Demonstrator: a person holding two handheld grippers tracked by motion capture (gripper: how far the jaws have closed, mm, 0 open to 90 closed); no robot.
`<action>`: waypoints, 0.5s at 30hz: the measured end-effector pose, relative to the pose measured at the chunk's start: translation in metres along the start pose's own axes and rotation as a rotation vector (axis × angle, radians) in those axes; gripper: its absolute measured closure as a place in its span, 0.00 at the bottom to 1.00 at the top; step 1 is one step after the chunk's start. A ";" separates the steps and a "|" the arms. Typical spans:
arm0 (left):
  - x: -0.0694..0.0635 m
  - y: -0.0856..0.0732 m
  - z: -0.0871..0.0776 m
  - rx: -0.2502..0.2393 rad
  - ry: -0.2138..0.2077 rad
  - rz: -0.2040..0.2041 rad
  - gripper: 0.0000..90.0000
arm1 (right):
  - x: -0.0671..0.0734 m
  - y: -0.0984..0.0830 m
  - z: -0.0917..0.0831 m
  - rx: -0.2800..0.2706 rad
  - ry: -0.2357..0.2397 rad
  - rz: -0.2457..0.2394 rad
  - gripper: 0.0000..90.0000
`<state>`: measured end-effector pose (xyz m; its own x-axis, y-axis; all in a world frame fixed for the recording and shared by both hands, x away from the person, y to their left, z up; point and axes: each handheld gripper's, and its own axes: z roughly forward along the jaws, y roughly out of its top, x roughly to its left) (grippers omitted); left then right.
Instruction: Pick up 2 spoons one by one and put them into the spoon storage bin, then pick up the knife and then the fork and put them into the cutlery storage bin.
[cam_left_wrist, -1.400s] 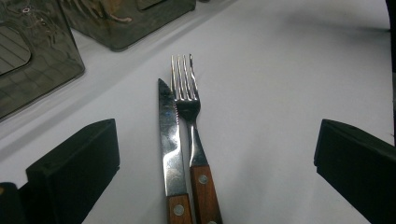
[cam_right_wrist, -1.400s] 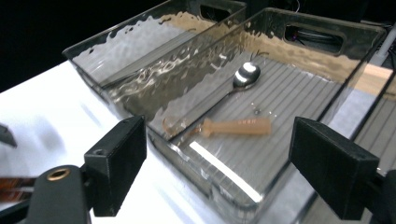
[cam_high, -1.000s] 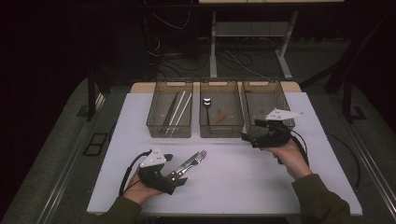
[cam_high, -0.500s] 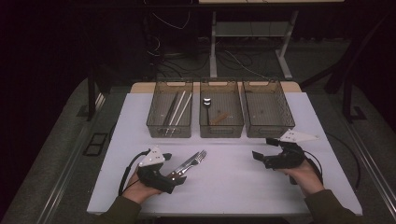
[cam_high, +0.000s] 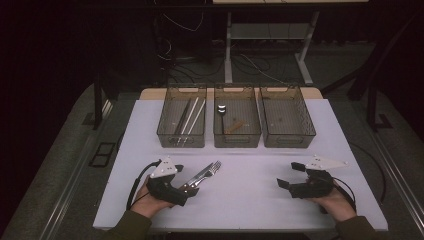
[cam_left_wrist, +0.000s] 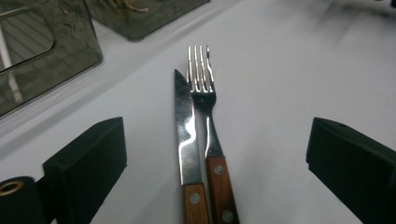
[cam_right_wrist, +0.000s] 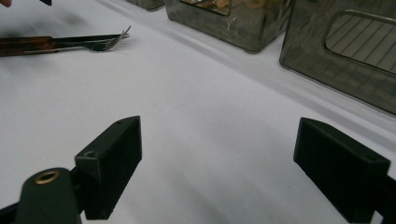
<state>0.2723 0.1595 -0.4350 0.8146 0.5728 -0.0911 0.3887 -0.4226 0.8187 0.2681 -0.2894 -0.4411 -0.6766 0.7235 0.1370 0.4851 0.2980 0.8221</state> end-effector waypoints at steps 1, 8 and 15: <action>0.000 0.000 -0.001 0.000 0.005 -0.002 0.06 | 0.000 -0.001 -0.001 0.000 -0.003 0.000 0.17; 0.004 -0.001 -0.010 0.012 0.031 -0.005 0.29 | 0.004 -0.001 0.000 -0.002 0.007 -0.010 0.17; 0.008 -0.003 -0.013 0.041 0.037 -0.039 0.57 | 0.004 0.000 0.000 0.000 0.007 -0.017 0.17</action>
<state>0.2720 0.1740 -0.4304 0.7824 0.6146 -0.1009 0.4377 -0.4272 0.7912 0.2647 -0.2865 -0.4405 -0.6889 0.7137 0.1266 0.4734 0.3108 0.8242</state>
